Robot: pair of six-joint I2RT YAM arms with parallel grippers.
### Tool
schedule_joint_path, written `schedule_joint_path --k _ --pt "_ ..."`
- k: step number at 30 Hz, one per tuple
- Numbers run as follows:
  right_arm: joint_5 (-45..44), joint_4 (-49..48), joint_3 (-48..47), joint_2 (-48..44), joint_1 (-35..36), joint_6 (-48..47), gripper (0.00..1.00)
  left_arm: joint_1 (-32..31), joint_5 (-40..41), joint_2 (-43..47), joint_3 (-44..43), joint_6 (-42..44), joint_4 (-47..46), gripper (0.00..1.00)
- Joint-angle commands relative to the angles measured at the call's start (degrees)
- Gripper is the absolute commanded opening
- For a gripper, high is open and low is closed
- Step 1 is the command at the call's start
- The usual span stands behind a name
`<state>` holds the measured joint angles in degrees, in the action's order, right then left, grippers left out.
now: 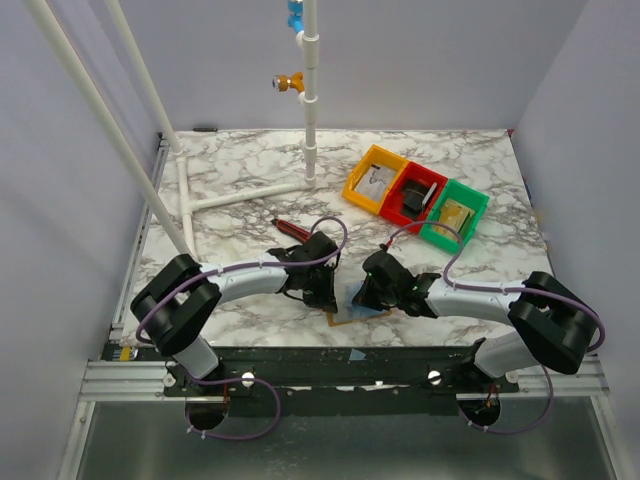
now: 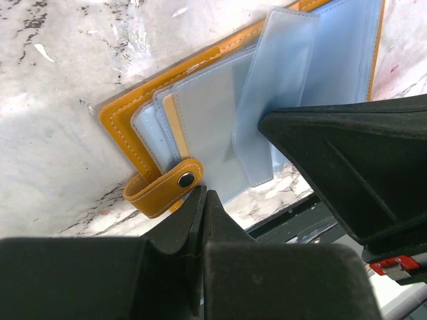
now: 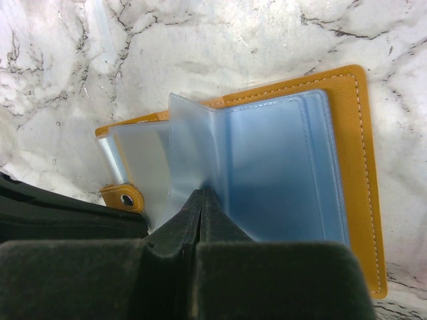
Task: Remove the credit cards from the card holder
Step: Remove the credit card from the card holder.
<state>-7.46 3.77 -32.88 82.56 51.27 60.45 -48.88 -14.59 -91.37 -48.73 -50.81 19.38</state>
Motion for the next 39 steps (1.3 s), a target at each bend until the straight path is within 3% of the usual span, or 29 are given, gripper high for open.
schedule_joint_path --k 1,18,26,32,39 --pt "0.99 10.29 3.37 4.01 0.28 -1.34 0.01 -0.42 0.09 -2.05 -0.55 0.09 -1.00 0.00" --pt "0.38 11.41 2.85 1.52 0.33 -1.61 0.01 -0.69 -1.36 -6.30 -3.60 -0.10 -1.79 0.00" --pt "-0.81 15.18 -1.17 -6.53 0.33 -3.03 0.01 -0.69 -1.82 -7.94 -4.83 -0.80 -2.42 0.00" --pt "-6.35 22.06 -5.11 -12.80 0.30 -3.39 0.10 -0.69 -1.94 -8.92 -6.50 -0.63 -2.22 0.00" --pt "-10.04 26.38 -3.42 -14.27 -1.10 -2.45 0.16 -0.69 -2.97 -10.05 -8.54 -0.02 -2.15 0.00"
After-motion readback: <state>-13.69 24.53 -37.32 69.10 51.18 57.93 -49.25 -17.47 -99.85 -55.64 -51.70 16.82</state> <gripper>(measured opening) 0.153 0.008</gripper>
